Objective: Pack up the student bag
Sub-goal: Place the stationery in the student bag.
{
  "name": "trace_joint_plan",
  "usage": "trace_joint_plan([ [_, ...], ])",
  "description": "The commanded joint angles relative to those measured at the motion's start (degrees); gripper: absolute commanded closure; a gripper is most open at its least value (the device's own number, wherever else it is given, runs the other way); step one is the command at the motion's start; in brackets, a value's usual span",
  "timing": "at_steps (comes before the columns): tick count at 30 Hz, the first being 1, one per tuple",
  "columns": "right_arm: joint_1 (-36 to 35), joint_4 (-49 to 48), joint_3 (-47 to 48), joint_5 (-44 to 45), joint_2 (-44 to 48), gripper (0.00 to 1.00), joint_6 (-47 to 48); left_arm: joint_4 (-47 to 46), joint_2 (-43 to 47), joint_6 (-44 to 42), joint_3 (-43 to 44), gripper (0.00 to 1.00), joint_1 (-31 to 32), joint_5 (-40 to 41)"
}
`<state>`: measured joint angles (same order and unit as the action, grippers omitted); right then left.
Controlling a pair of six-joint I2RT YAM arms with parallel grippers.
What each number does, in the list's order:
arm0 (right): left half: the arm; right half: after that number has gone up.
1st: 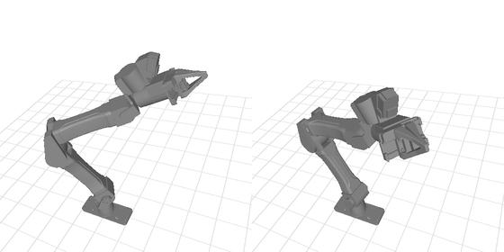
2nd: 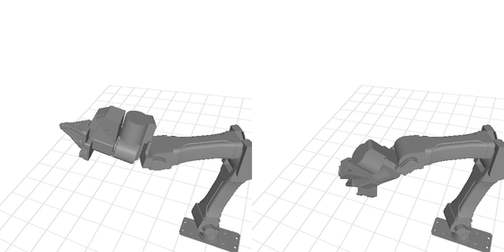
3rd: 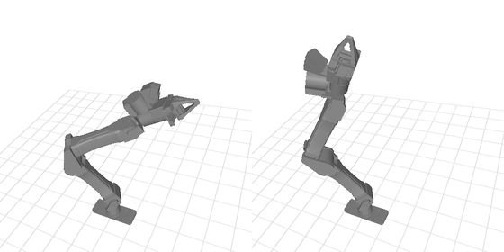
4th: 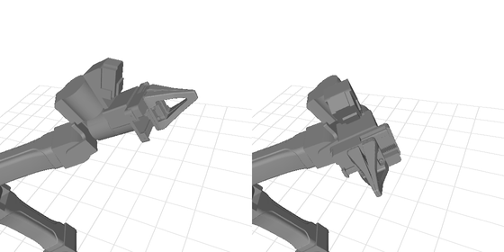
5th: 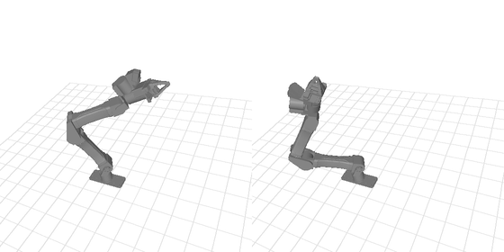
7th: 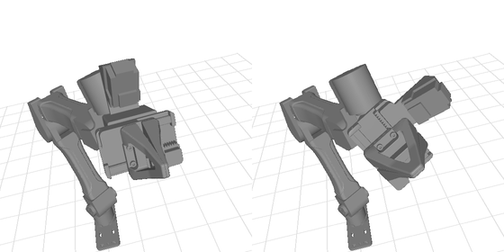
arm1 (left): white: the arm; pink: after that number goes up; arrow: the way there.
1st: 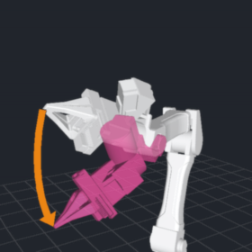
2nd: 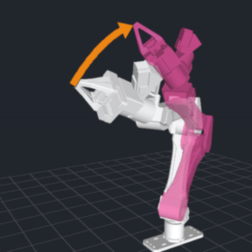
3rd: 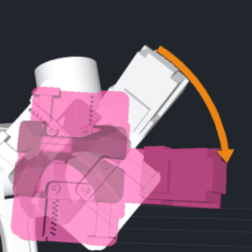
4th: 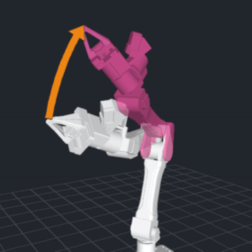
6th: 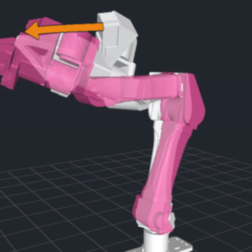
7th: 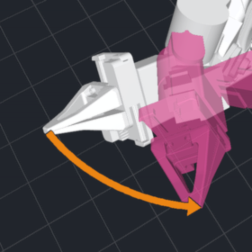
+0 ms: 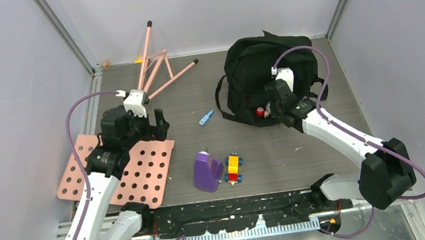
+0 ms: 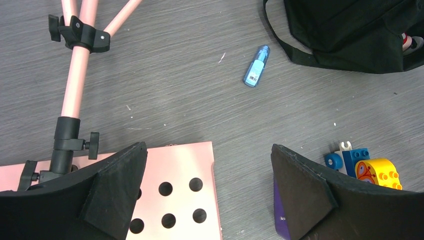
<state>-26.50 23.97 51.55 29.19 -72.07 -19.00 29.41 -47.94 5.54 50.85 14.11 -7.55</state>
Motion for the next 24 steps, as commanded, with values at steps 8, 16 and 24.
trace_joint_plan([
  [8,-0.65,-6.24,-1.58,1.9,-3.35,0.96,-1.37,-2.03,-0.17,0.17,0.12,0.02,-0.4,-0.67],
  [16,-1.1,-9.16,-2.64,6.68,-5.42,0.66,0.18,-1.99,-0.65,0.17,0.13,0.02,-0.4,-1.31],
  [24,-2.19,-8.09,-2.27,6.46,-0.75,0.44,1.07,-4.08,-3.12,0.97,-0.51,0.04,0.31,-4.58],
])
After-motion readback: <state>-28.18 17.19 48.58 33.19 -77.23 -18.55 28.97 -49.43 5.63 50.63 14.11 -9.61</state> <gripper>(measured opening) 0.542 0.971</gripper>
